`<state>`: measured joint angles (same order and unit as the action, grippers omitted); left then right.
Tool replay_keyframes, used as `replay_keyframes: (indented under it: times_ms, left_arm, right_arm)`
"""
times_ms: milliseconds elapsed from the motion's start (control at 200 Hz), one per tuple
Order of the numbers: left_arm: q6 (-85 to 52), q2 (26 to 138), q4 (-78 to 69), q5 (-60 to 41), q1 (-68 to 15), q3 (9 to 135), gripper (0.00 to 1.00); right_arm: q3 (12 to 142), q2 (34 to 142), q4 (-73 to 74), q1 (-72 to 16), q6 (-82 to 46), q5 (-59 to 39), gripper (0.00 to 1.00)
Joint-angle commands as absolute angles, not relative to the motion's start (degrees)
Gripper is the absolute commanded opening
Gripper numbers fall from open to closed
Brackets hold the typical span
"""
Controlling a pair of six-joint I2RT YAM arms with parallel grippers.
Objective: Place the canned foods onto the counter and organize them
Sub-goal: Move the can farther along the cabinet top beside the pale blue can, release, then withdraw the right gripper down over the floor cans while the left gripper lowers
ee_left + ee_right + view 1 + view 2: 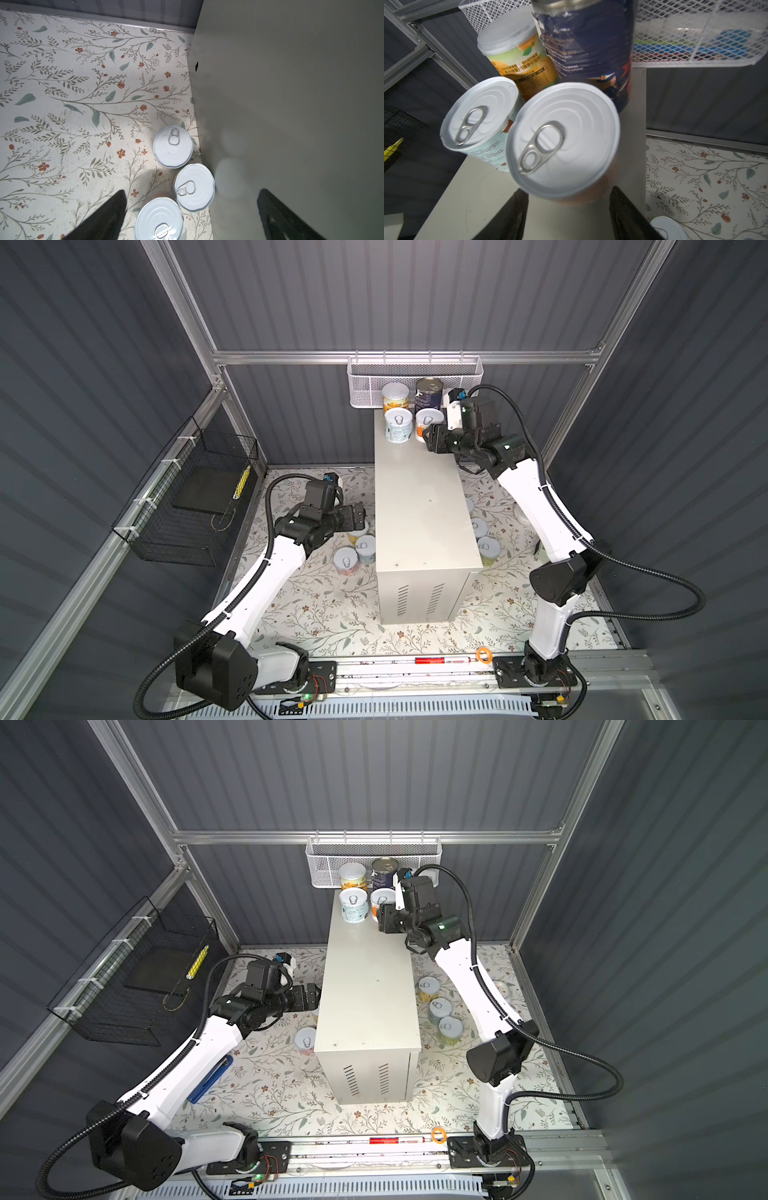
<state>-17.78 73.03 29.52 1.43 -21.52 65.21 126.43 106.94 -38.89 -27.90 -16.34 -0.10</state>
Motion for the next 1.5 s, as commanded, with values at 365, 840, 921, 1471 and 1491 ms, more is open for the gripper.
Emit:
replay_keyframes:
  times_ms: [365, 840, 921, 1471, 1491]
  left_arm:
    - [-20.63, 62.32, 32.92, 5.25, -21.03, 55.95, 0.99]
    - [-25.38, 53.64, 37.56, 9.65, -21.10, 45.97, 0.99]
    - [-27.06, 52.18, 35.47, 8.61, -21.09, 43.21, 0.99]
    - [-31.13, 57.75, 15.04, 3.03, -21.40, 31.96, 1.00]
    - [-30.99, 57.95, 14.20, 2.86, -21.49, 31.70, 0.99]
  right_arm:
    - [96.22, 72.58, -38.65, -26.95, -14.43, 9.10, 0.88]
    - [61.37, 56.18, -39.13, -24.70, -23.31, 12.74, 0.99]
    - [58.38, 55.80, -38.59, -24.73, -24.21, 11.15, 0.99]
    - [55.67, 59.30, -35.76, -24.73, -26.79, 7.32, 0.99]
    - [55.79, 59.47, -35.77, -24.66, -26.89, 7.25, 0.99]
